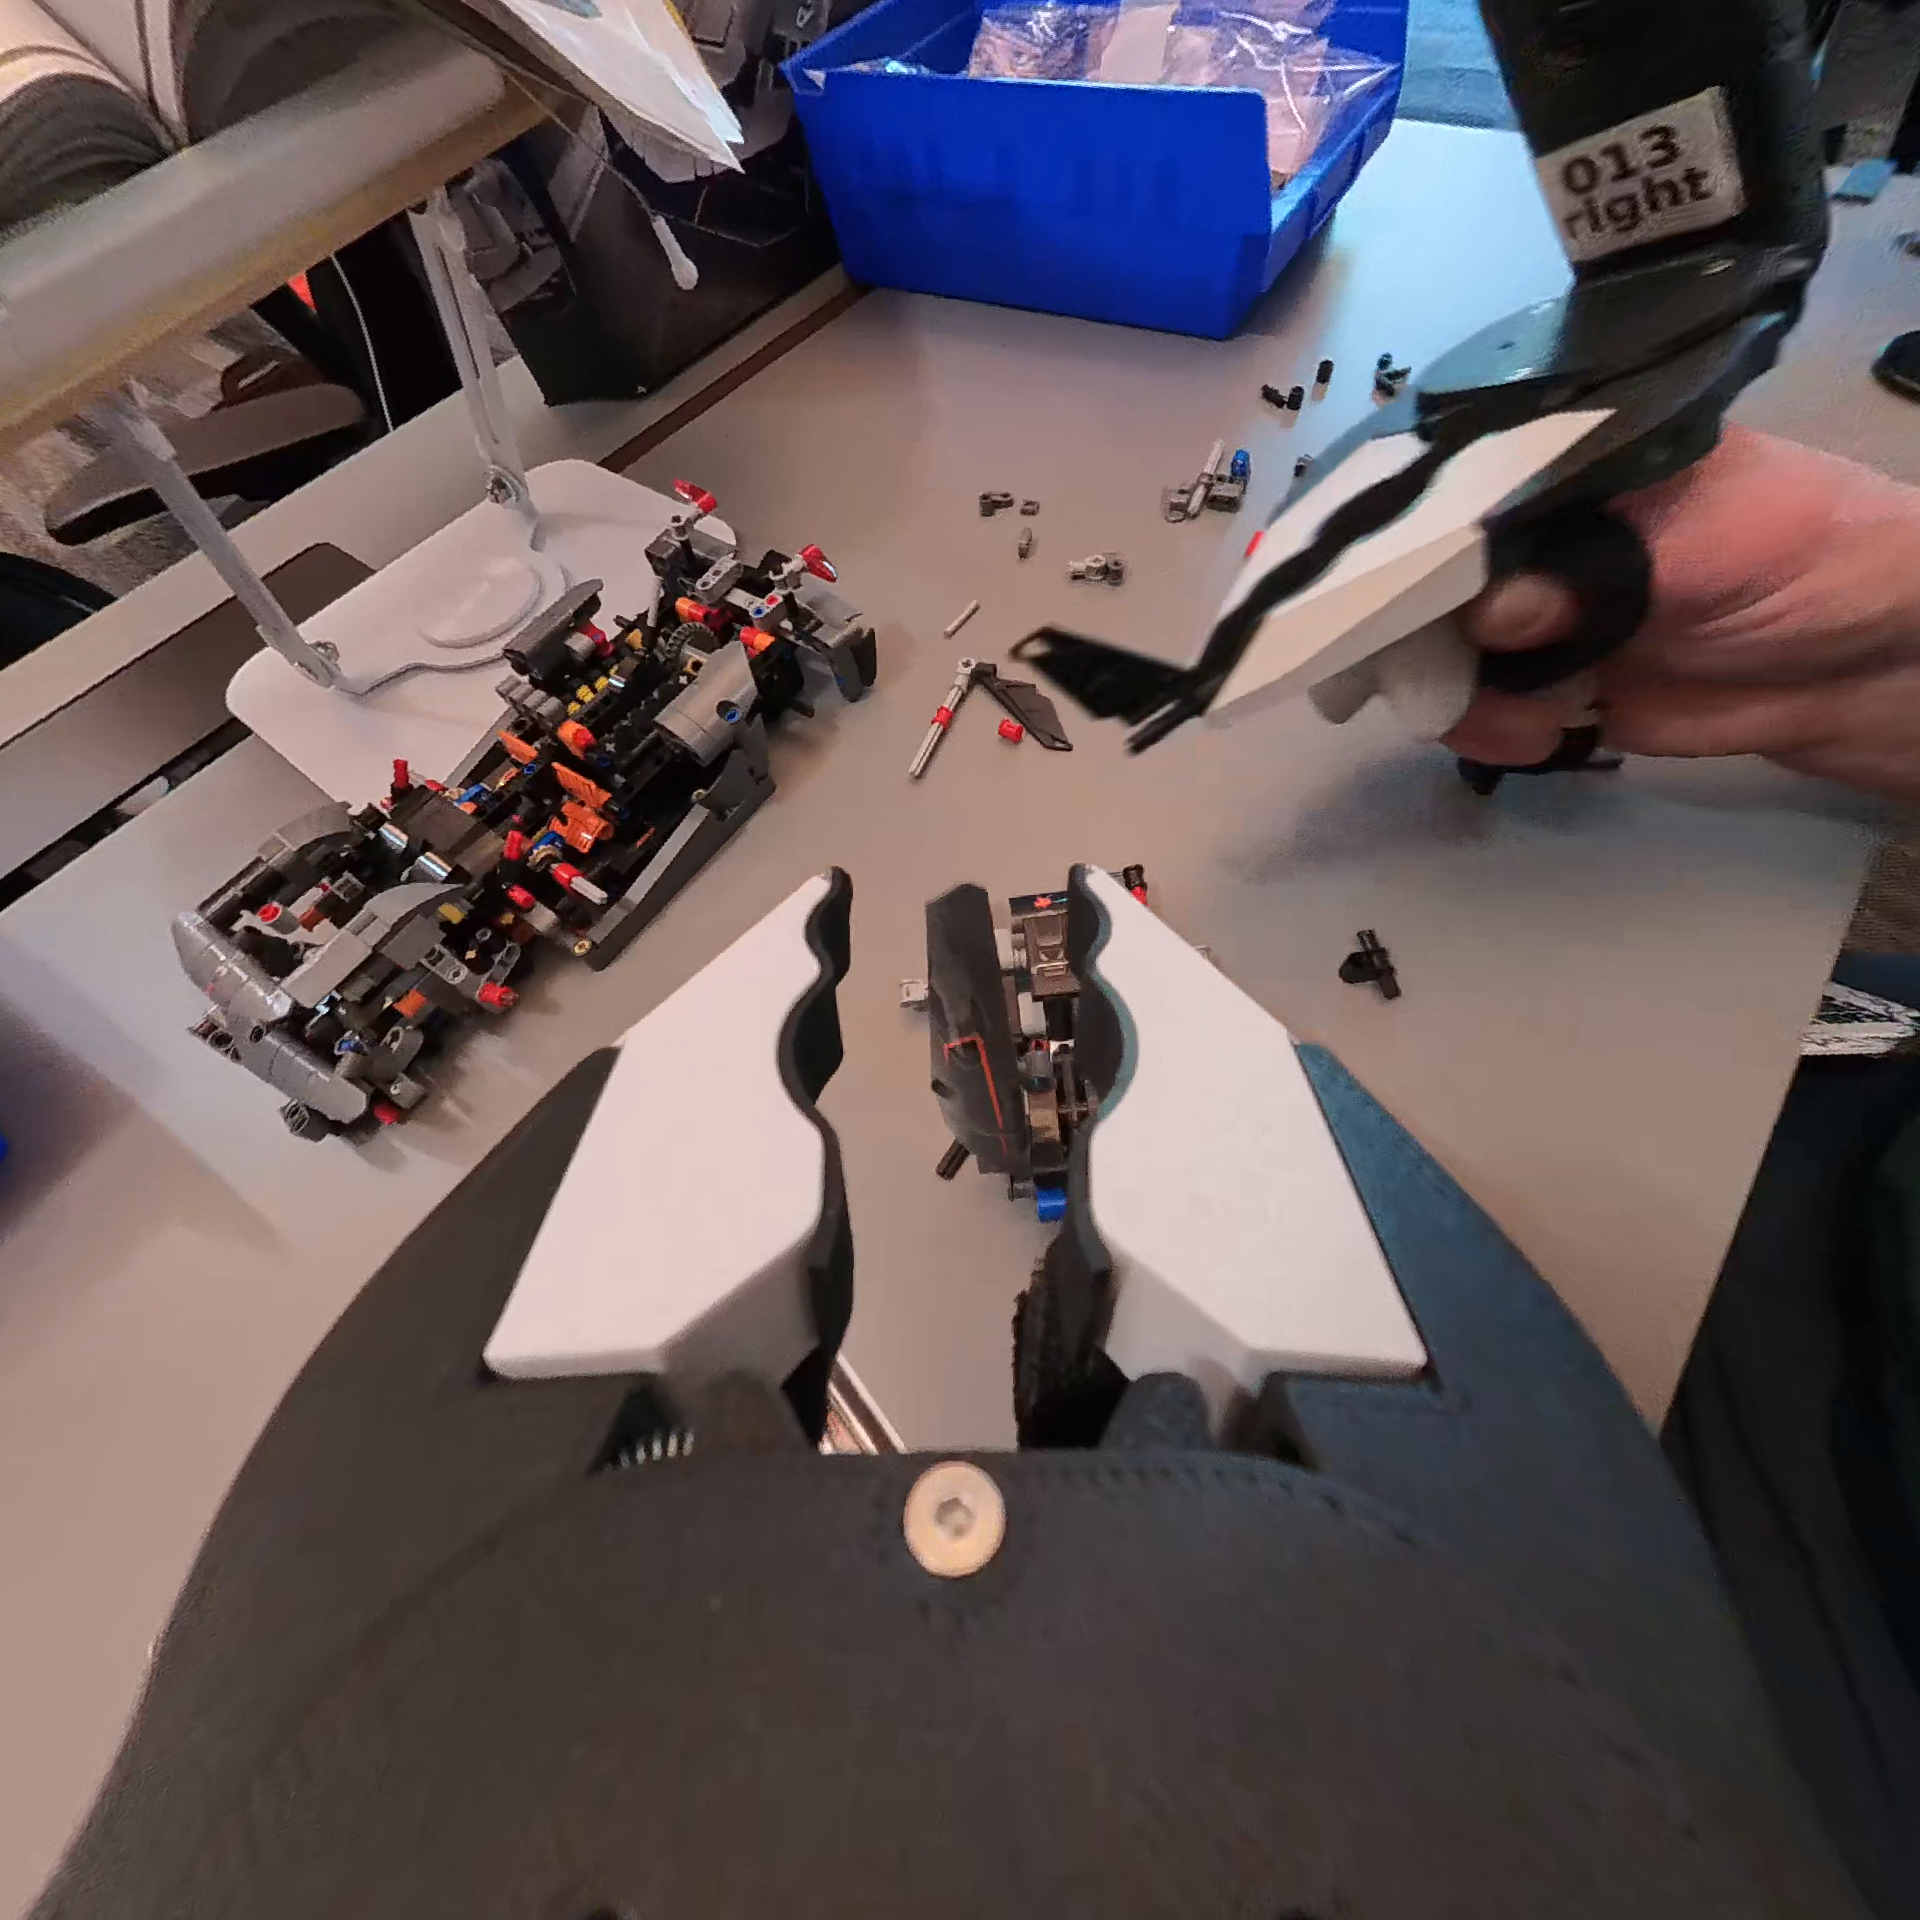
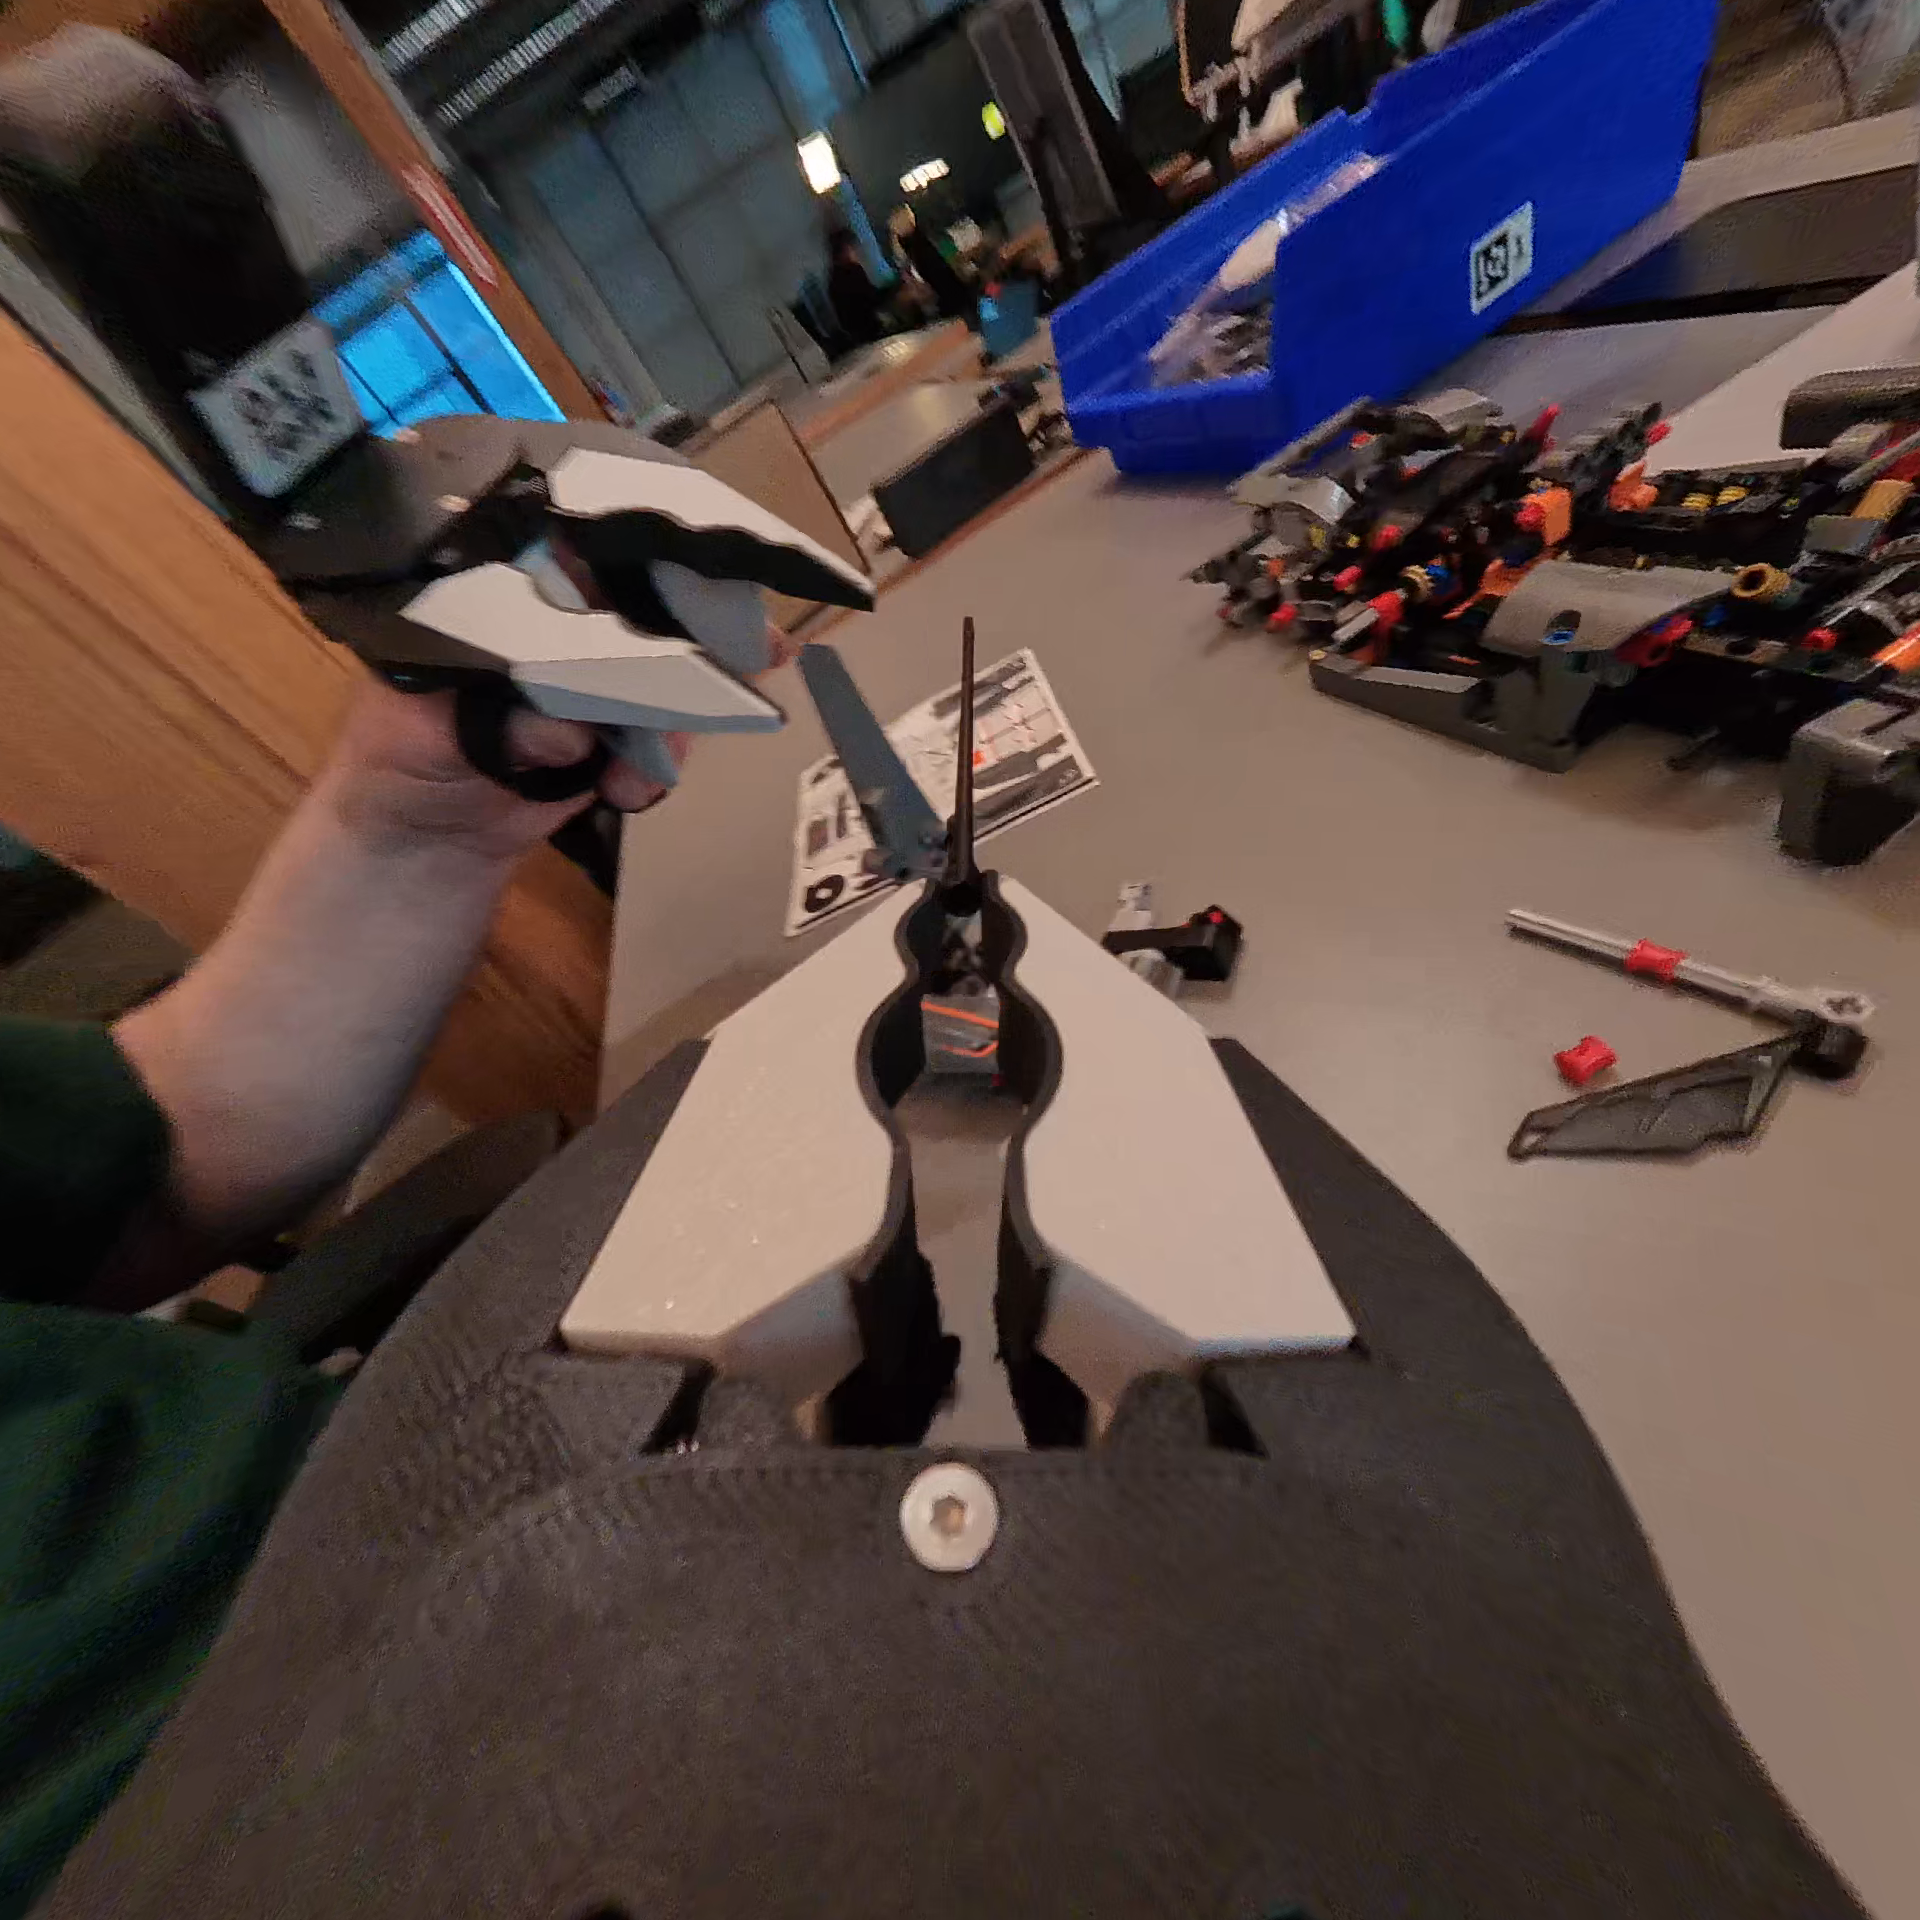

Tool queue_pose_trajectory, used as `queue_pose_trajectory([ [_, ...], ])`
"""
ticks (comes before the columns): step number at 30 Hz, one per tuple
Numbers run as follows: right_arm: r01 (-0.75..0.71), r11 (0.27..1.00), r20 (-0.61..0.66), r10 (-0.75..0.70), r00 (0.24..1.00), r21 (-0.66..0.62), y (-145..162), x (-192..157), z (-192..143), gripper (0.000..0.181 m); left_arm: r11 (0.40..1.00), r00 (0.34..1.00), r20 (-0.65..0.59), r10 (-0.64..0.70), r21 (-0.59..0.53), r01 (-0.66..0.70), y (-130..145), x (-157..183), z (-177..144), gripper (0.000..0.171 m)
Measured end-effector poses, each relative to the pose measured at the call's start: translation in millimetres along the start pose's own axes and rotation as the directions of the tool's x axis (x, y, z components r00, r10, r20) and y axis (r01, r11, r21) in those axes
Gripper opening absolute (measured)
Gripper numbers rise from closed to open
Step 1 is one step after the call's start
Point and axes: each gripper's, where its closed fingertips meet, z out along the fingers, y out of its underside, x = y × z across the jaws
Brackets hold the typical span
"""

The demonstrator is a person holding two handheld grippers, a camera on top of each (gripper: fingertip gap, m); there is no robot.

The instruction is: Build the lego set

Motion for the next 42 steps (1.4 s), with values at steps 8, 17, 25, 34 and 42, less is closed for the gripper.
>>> queue_pose_trajectory([
  [8,0.040,0.989,-0.095,-0.053,0.994,-0.139,18.2,24.0,44.7,0.005,1.000,0.998,-0.056,-0.005,-0.003,0.005,6.0,1.9,10.1,0.032],
  [17,0.092,0.951,-0.133,-0.136,0.982,-0.295,40.3,27.8,58.0,0.004,1.000,0.994,-0.108,-0.004,-0.007,0.004,10.8,6.5,18.5,0.016],
  [25,0.101,0.930,-0.144,-0.160,0.977,-0.353,49.0,29.7,61.7,0.004,1.000,0.992,-0.128,-0.007,0.008,0.008,12.7,7.1,15.8,0.012],
  [34,0.093,0.923,-0.150,-0.159,0.976,-0.373,52.3,31.6,61.9,0.004,1.000,0.991,-0.131,-0.005,0.013,0.006,18.0,9.8,6.5,0.012],
  [42,0.147,0.913,-0.172,-0.227,0.959,-0.381,52.3,32.2,62.5,0.004,0.999,0.993,-0.118,-0.017,0.030,0.021,23.7,11.5,-1.4,0.012],
])
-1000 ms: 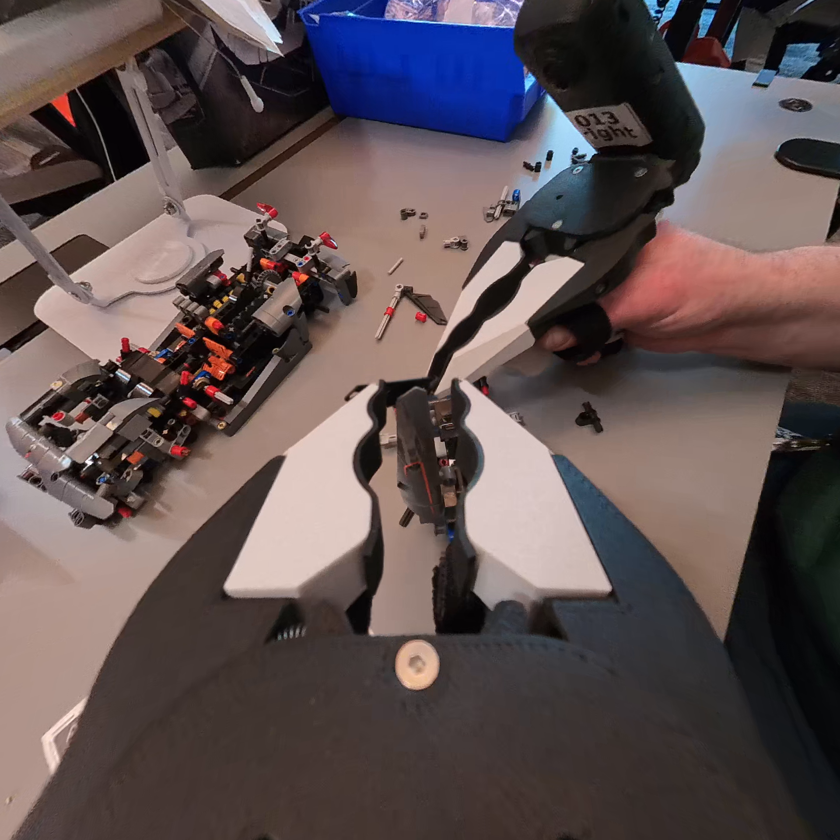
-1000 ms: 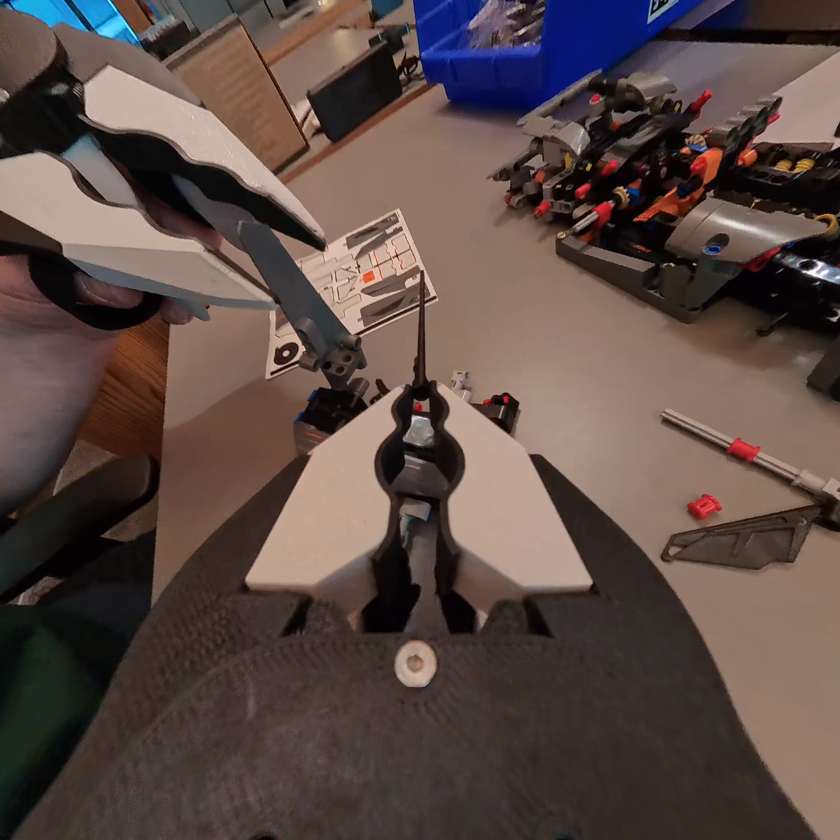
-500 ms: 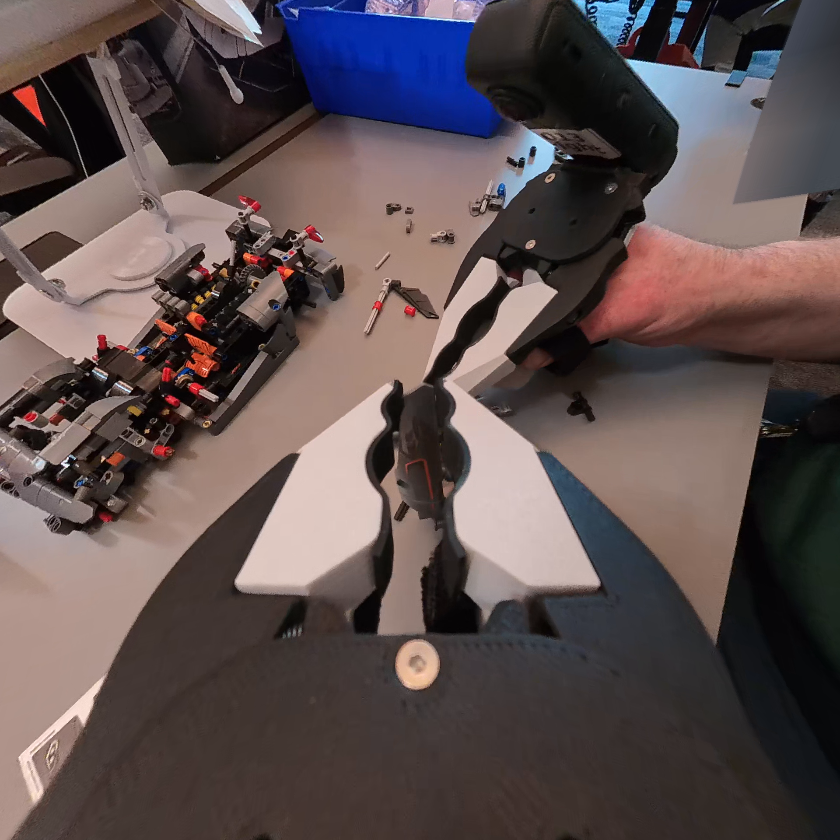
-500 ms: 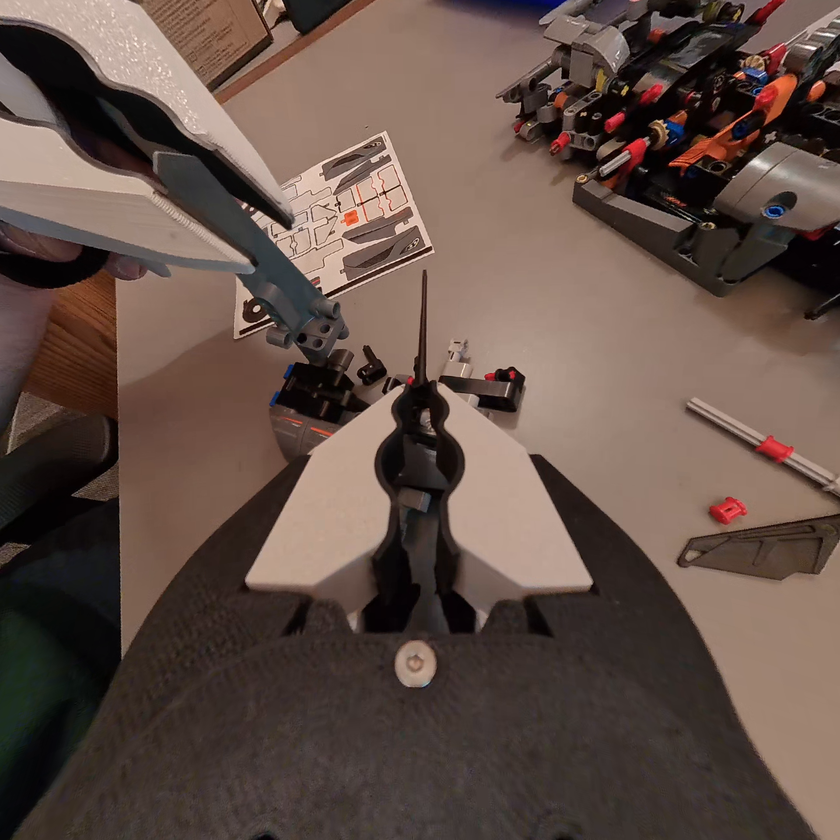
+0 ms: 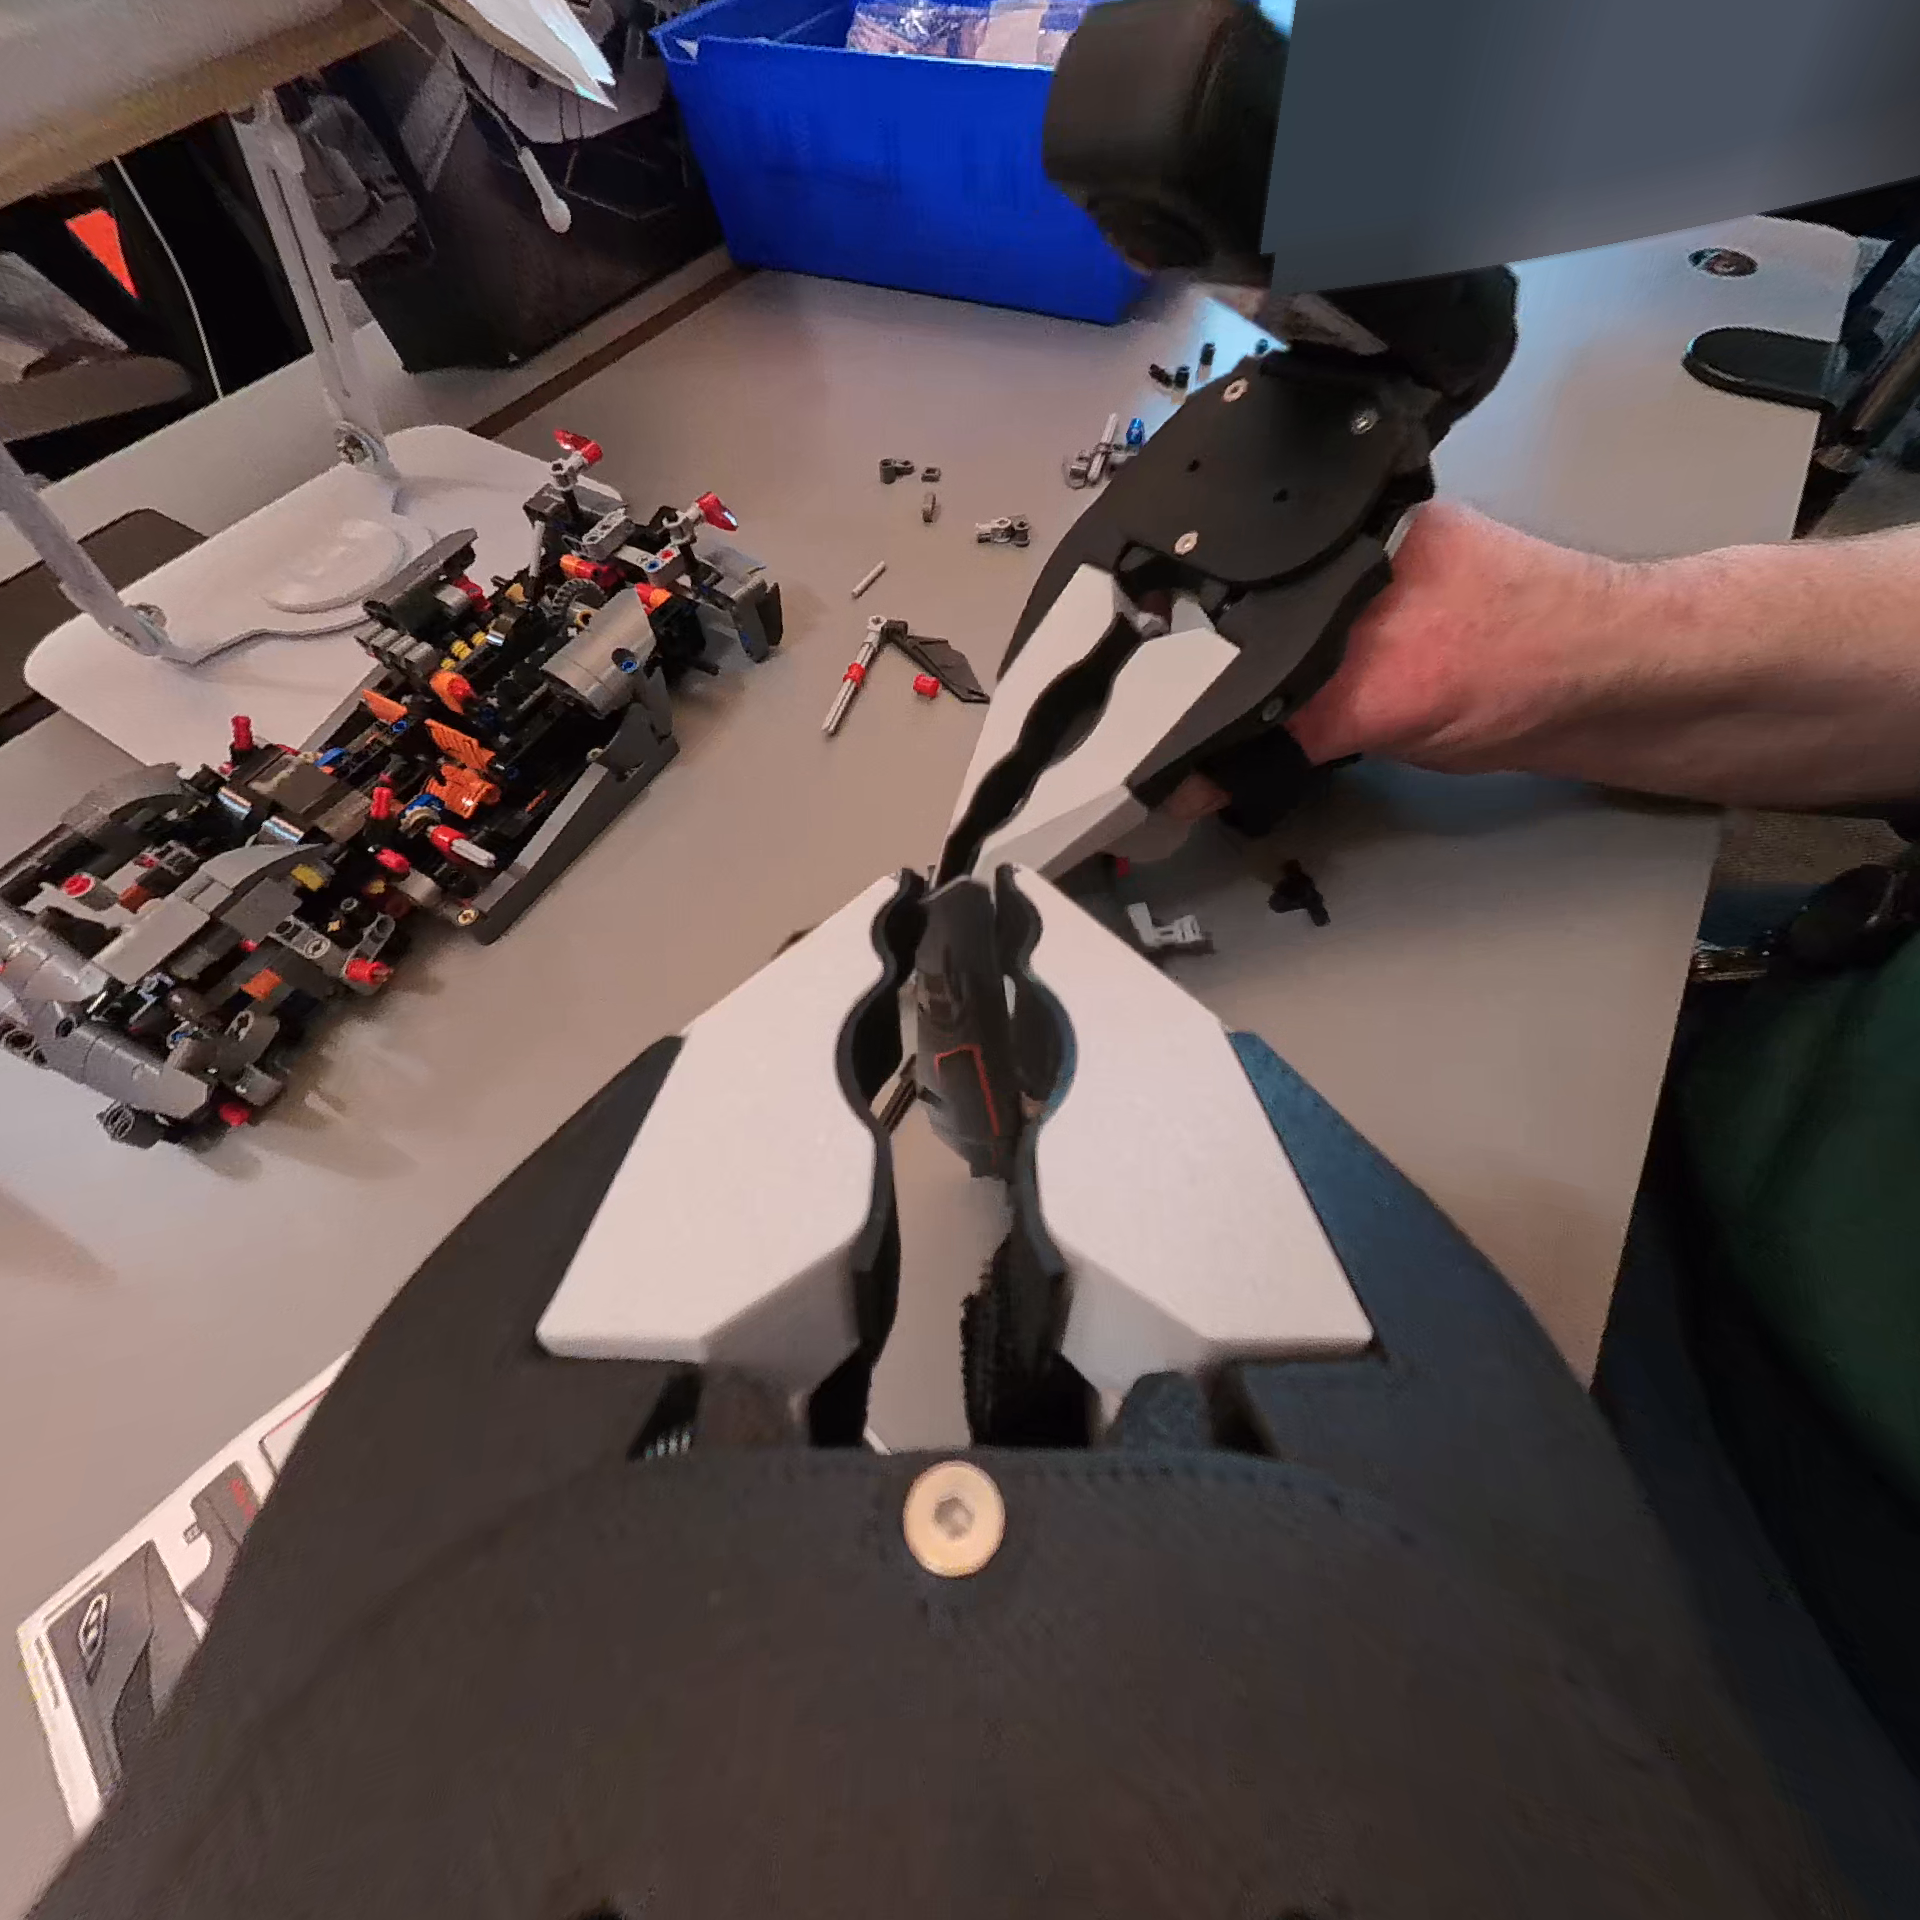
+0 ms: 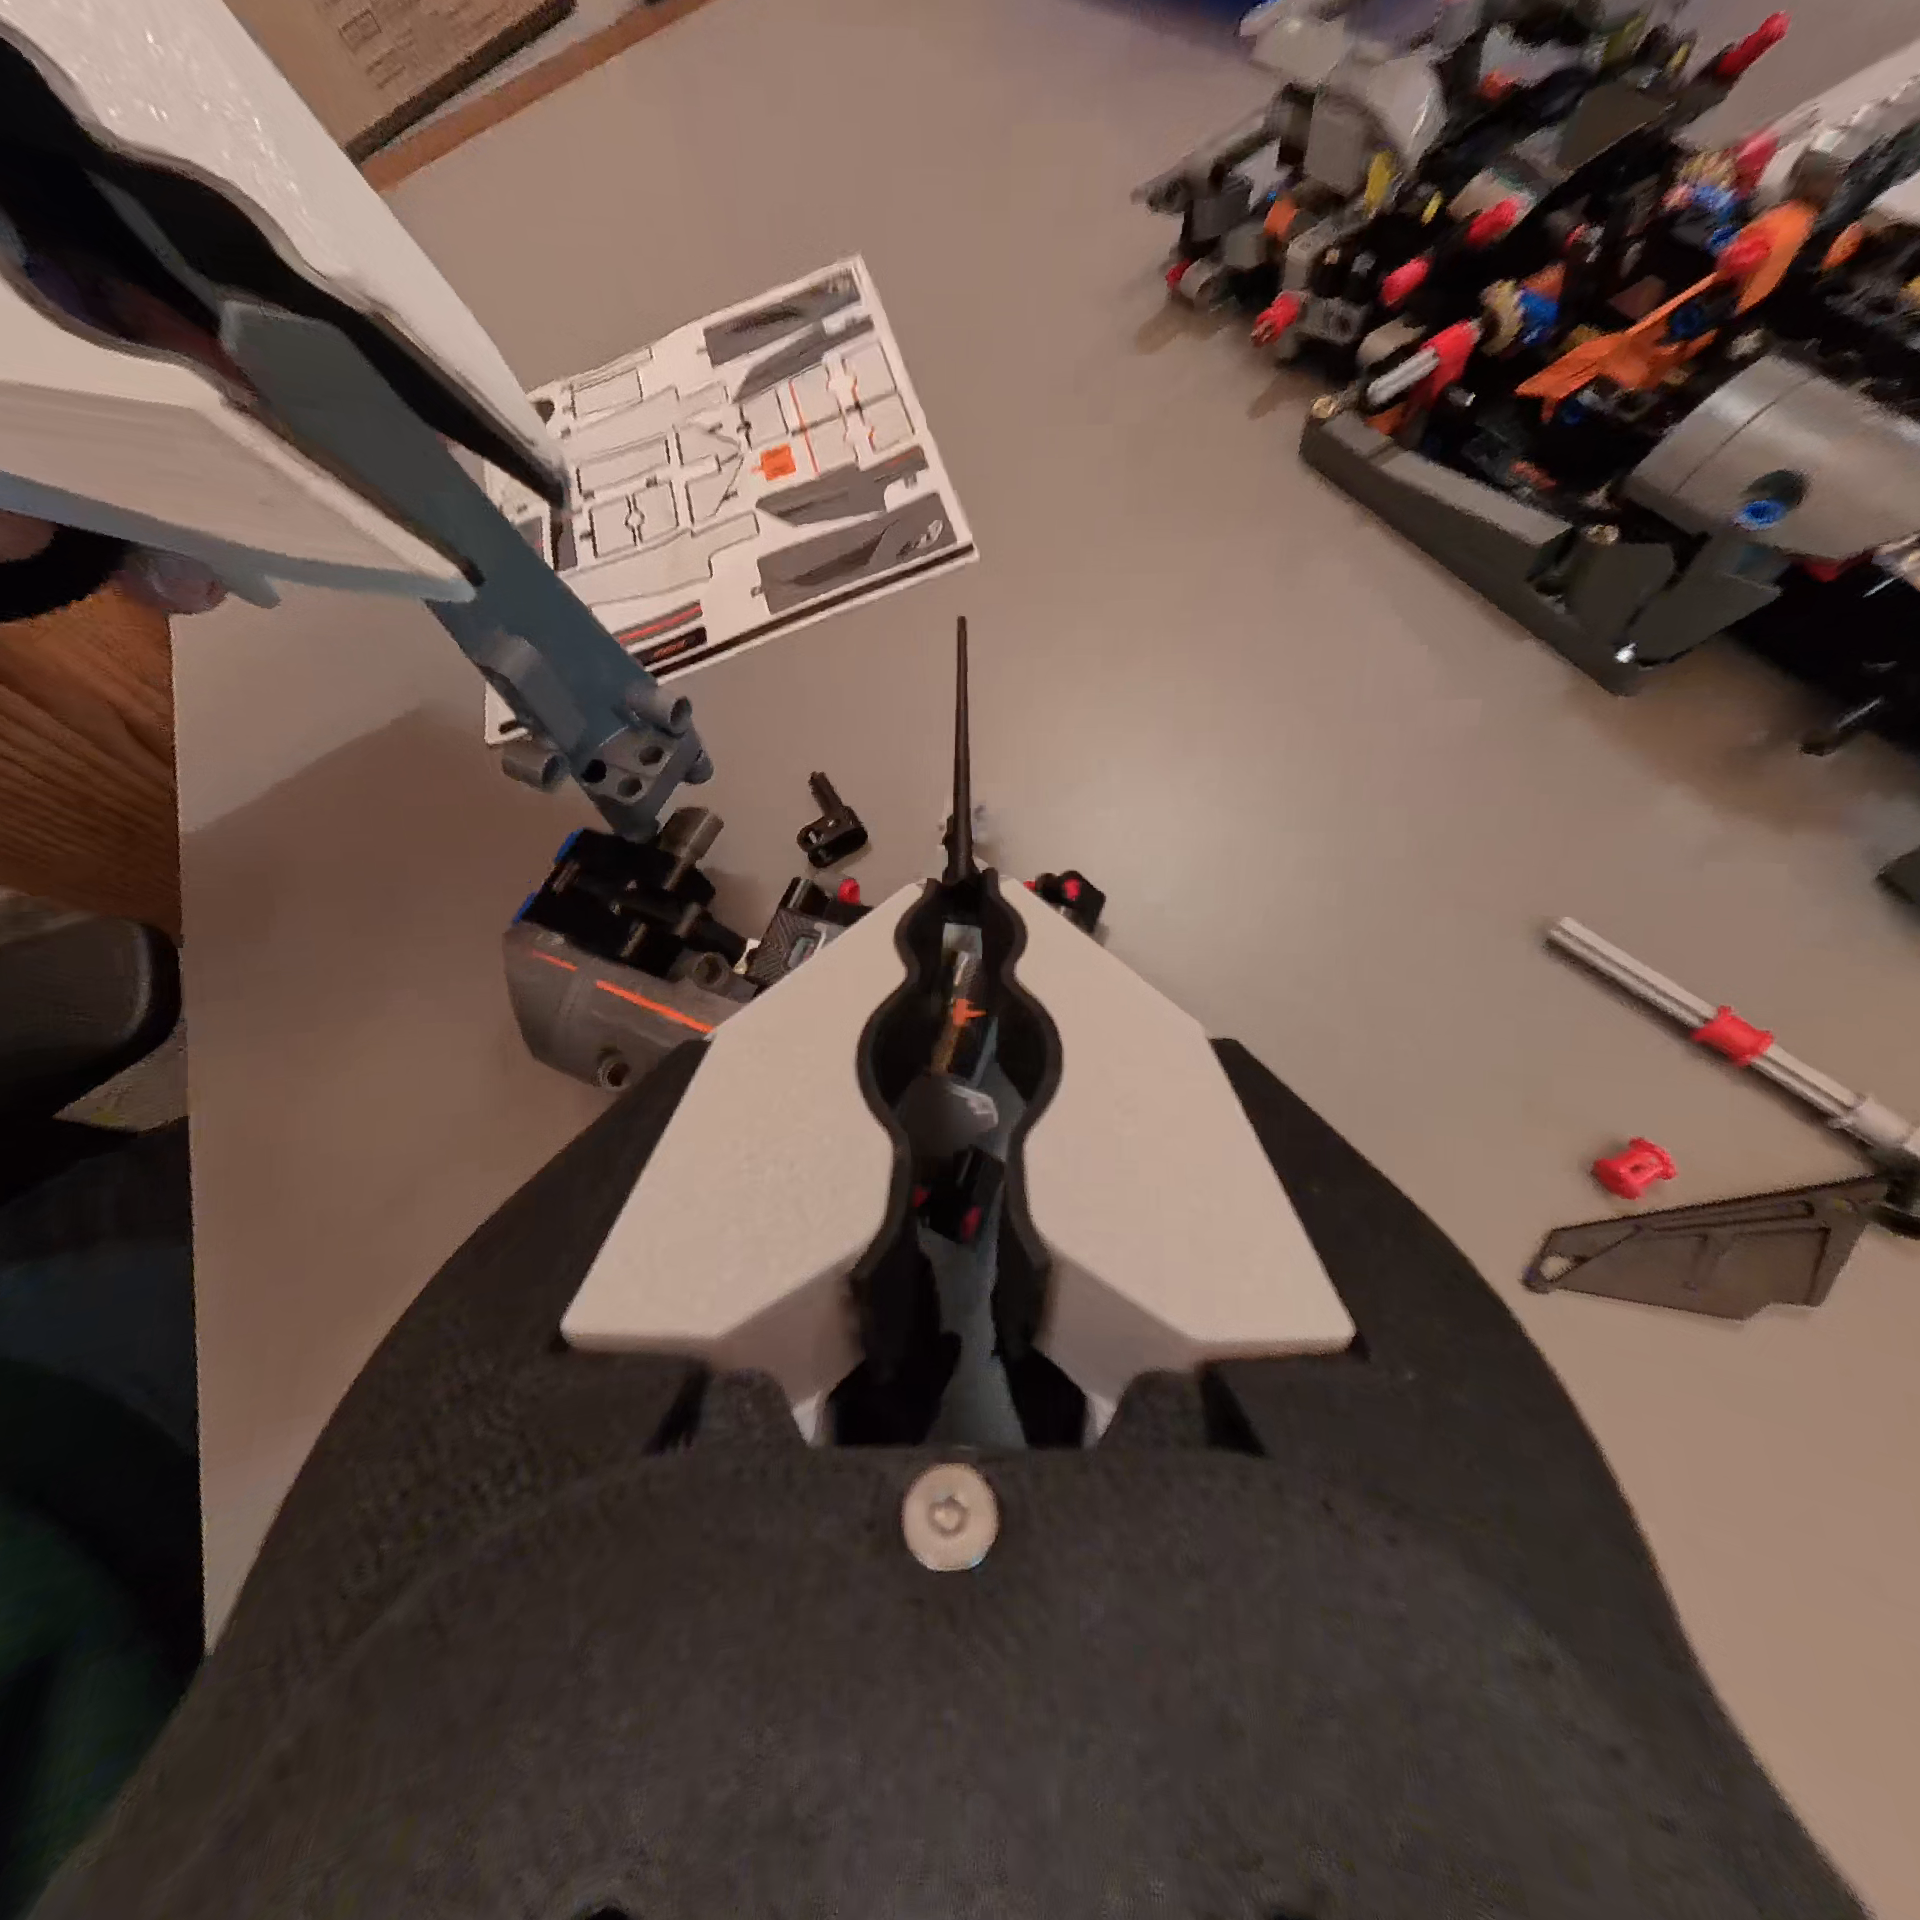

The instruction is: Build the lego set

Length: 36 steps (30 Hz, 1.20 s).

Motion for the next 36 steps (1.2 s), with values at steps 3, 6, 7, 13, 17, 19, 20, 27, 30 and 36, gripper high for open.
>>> queue_pose_trajectory([
  [3,0.025,0.999,-0.010,-0.025,1.000,0.026,-3.1,-1.4,-2.5,0.003,1.000,1.000,0.003,-0.002,0.009,0.002,0.4,0.4,-0.8,0.012],
  [6,0.033,0.999,-0.004,-0.033,0.999,-0.024,3.1,-2.9,2.6,0.004,1.000,1.000,0.006,0.006,0.019,-0.007,0.9,2.0,-1.6,0.012],
  [7,0.034,0.999,-0.008,-0.034,0.999,-0.033,4.2,-2.5,3.8,0.003,1.000,1.000,0.008,0.005,0.022,-0.005,1.1,2.0,-2.0,0.012],
  [13,0.060,0.996,-0.032,-0.062,0.998,-0.064,8.2,-2.1,7.2,0.004,0.998,1.000,0.018,0.005,0.057,-0.006,1.2,3.6,-6.9,0.012],
  [17,0.065,0.995,-0.038,-0.067,0.997,-0.071,9.1,-1.9,7.8,0.004,0.997,1.000,0.028,0.004,0.077,-0.006,2.0,3.7,-10.8,0.012],
  [19,0.073,0.995,-0.042,-0.077,0.996,-0.072,9.4,-2.3,8.0,0.004,0.996,1.000,0.024,0.004,0.086,-0.006,2.0,5.3,-12.2,0.012],
  [20,0.073,0.995,-0.041,-0.076,0.996,-0.072,9.4,-2.4,8.1,0.004,0.996,1.000,0.030,0.005,0.087,-0.008,2.5,4.9,-12.9,0.012],
  [27,0.077,0.995,-0.039,-0.080,0.996,-0.068,8.9,-3.0,8.0,0.004,0.994,0.999,0.041,-0.010,0.107,0.005,6.3,4.9,-18.4,0.012],
  [30,0.077,0.995,-0.037,-0.079,0.996,-0.066,8.7,-3.5,7.8,0.004,0.993,0.999,0.046,-0.014,0.114,0.009,8.7,5.4,-21.9,0.012],
  [36,0.078,0.995,-0.032,-0.080,0.996,-0.059,7.8,-4.3,7.1,0.004,0.992,0.998,0.049,-0.040,0.126,0.033,13.6,6.0,-26.9,0.013],
])
